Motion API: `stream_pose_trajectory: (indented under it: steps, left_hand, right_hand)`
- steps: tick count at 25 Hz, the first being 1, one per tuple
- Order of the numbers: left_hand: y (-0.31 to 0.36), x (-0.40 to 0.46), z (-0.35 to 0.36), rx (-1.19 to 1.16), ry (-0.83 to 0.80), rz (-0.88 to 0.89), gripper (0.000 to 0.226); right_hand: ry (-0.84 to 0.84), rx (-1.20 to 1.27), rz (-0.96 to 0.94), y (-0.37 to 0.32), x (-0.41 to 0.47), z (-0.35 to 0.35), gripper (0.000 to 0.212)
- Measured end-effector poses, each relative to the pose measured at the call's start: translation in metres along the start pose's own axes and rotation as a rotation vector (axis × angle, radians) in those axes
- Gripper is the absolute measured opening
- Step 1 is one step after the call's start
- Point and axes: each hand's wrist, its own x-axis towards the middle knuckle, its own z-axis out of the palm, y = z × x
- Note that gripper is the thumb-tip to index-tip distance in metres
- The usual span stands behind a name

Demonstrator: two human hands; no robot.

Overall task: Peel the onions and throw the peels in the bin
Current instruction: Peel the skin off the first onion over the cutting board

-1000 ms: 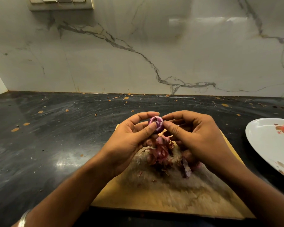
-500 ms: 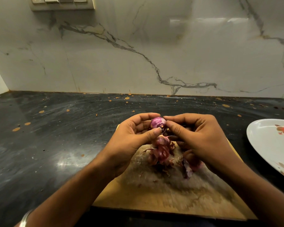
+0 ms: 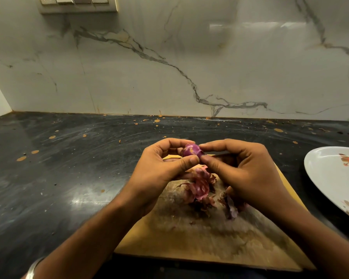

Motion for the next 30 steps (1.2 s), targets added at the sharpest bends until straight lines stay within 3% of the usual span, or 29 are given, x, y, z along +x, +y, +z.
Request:
stream_pose_trajectory:
  steps: [4, 7, 13, 17, 21, 30]
  left_hand:
    - [0.0001, 0.002, -0.0005, -0.046, -0.046, 0.009, 0.038]
    - [-0.0008, 0.002, 0.0008, -0.031, -0.059, 0.049, 0.04]
    - [-0.0027, 0.0015, 0.0011, -0.051, -0.087, 0.079, 0.051]
    - [-0.0017, 0.0005, 0.0009, -0.062, -0.11, 0.057, 0.045]
    - [-0.0006, 0.0007, 0.0005, -0.072, -0.126, 0.026, 0.046]
    - [0.0003, 0.0, 0.0022, 0.04, -0.126, 0.108, 0.045]
  right_hand:
    - [0.035, 0.147, 0.136, 0.0062, 0.0037, -0.0024, 0.008]
    - [-0.02, 0.249, 0.192, 0.0066, 0.0035, -0.0044, 0.014]
    - [-0.092, 0.215, 0.156, 0.0039, 0.0024, -0.0044, 0.032]
    - [-0.083, 0.315, 0.12, -0.0012, 0.001, -0.0027, 0.027]
    - [-0.009, 0.213, 0.016, 0.0014, 0.0004, -0.0005, 0.024]
    - [0.047, 0.107, -0.021, 0.0047, -0.0006, -0.0006, 0.008]
